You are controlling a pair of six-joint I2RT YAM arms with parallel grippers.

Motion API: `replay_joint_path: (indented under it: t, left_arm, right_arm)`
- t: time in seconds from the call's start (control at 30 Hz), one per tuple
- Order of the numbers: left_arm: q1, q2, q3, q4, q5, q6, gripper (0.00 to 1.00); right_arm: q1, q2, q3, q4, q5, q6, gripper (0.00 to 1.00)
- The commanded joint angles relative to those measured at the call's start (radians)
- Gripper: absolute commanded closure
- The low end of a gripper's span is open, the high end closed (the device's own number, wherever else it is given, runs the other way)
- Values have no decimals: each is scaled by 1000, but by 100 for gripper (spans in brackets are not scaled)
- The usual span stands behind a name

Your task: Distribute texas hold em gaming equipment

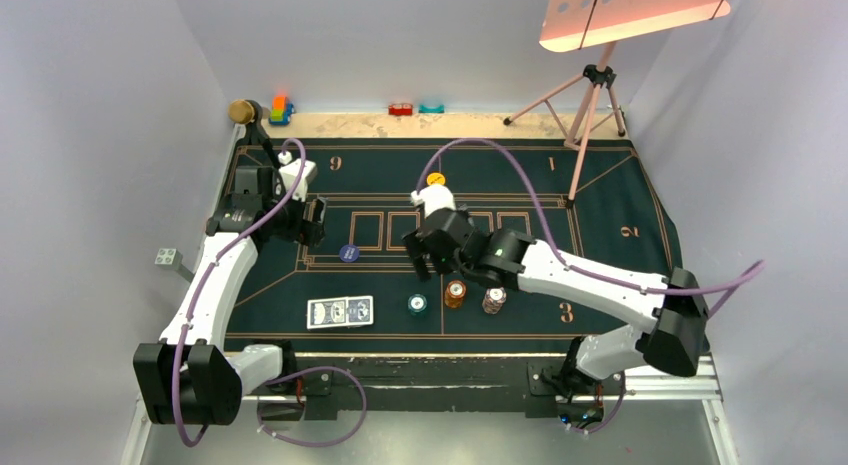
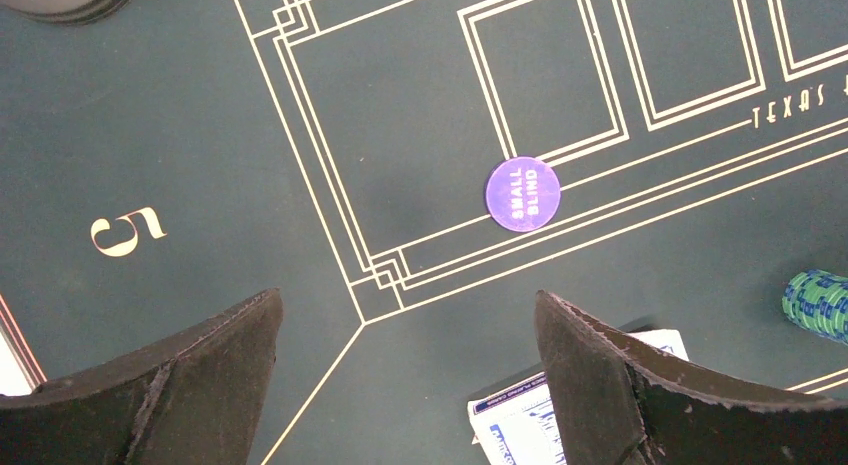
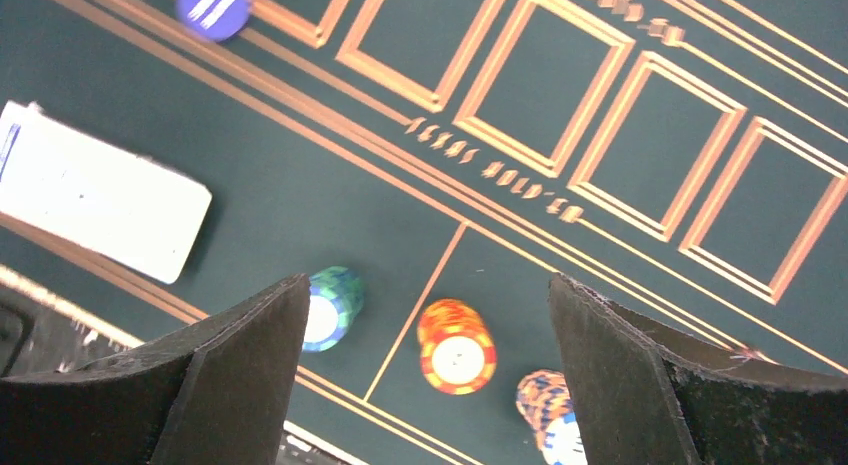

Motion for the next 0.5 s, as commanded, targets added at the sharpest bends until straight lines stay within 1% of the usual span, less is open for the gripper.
replay_joint_path:
  t: [0.0, 0.23, 0.47]
  left_arm:
    - [7, -17, -6, 25, -22, 3, 0]
    - [7, -21, -9, 27, -7, 5, 0]
    - [7, -20, -12, 26, 3, 10, 0]
  right_arm:
    - [84, 61, 17, 79, -93, -81, 8]
    - [129, 136, -32, 156, -187, -97, 6]
    - [151, 213, -65, 197, -234, -106, 6]
